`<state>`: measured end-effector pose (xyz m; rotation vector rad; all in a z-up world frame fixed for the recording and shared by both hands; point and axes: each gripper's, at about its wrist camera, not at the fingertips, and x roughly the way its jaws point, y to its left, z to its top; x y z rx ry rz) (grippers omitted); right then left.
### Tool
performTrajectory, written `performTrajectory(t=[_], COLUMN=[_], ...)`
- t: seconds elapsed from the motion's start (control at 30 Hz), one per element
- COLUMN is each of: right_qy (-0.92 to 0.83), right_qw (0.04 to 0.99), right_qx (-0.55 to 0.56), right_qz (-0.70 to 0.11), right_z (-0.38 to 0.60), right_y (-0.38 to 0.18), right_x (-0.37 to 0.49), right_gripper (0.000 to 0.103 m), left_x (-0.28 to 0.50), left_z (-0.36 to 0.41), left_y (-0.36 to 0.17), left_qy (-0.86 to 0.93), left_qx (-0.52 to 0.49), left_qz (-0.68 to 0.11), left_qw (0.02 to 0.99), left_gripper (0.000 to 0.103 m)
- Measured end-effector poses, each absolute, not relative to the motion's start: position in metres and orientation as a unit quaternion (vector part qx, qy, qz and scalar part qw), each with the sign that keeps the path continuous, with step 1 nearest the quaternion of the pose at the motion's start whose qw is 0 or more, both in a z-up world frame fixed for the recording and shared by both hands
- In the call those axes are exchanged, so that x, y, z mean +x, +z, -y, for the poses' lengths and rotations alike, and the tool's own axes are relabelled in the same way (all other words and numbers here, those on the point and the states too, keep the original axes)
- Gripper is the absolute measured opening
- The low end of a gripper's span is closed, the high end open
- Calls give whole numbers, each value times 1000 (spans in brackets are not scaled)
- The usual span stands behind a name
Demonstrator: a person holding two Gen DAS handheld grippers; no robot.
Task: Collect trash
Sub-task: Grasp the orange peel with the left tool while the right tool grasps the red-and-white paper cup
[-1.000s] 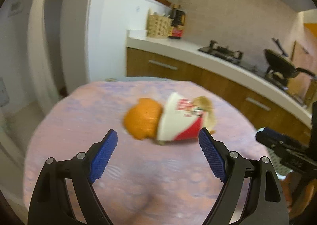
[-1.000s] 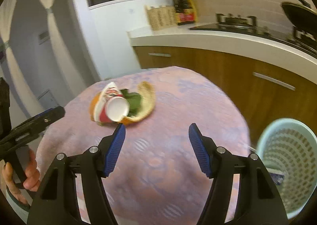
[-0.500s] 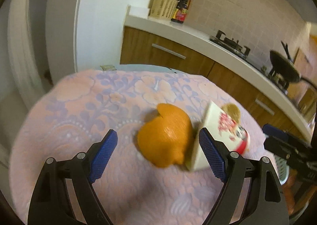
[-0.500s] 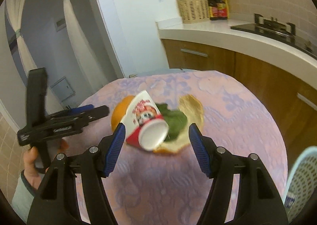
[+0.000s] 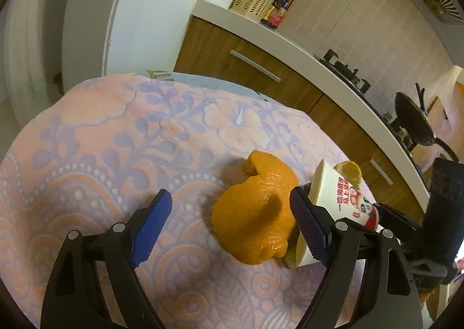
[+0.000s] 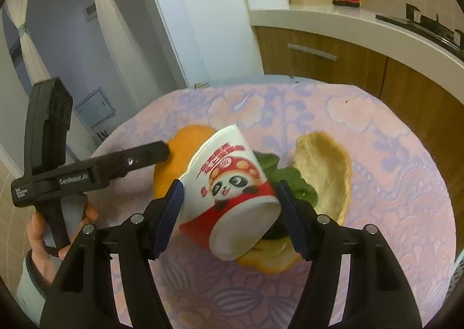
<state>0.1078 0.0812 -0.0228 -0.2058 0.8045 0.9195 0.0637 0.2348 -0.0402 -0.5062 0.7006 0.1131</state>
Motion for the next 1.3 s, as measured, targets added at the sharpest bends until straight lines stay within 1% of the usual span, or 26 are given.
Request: performTrajectory(t=[0.07, 0.2, 0.33, 0.6, 0.63, 0.67, 0.7, 0.77, 0.87, 1.0, 1.17, 1.3], right_qy=[435, 433, 407, 397, 396, 396, 398, 397, 398, 387, 357, 354], right_qw=[815, 815, 839, 855, 855, 855, 857, 858, 859, 868, 881, 876], right_qx=[-98, -70, -53, -32, -33, -33, -32, -30, -27, -38, -113, -138], right_qz=[-371, -378, -356, -334, -334, -332, -327, -325, -321, -308, -290, -298], right_z=[-77, -55, -21, 3, 1, 2, 3, 3, 6, 10, 8, 13], right_y=[-20, -21, -14, -11, -12, -11, -10, -11, -10, -7, -8, -14], right_x=[104, 97, 83, 72, 73, 73, 72, 72, 69, 61, 42, 34], right_gripper=[57, 53, 48, 48, 48, 48, 48, 48, 48, 48, 49, 49], left_x=[65, 67, 72, 86, 87, 88, 88, 84, 77, 55, 32, 30], left_z=[-233, -228, -223, -196, -191, -186, -181, -175, -168, -176, -174, -168], left_y=[-41, -40, -42, -40, -40, -40, -40, -38, -34, -22, -13, -10], left_qy=[57, 55, 47, 52, 57, 63, 59, 43, 51, 50, 24, 14], left_qx=[-237, -221, -209, -147, -136, -120, -108, -102, -86, -115, -137, -131], left_qz=[-345, -350, -365, -389, -391, -392, -391, -381, -363, -317, -284, -278], left_qw=[906, 909, 906, 908, 909, 910, 912, 918, 926, 940, 949, 952], left_gripper=[80, 80, 82, 81, 78, 69, 66, 44, 30, 28, 28, 28])
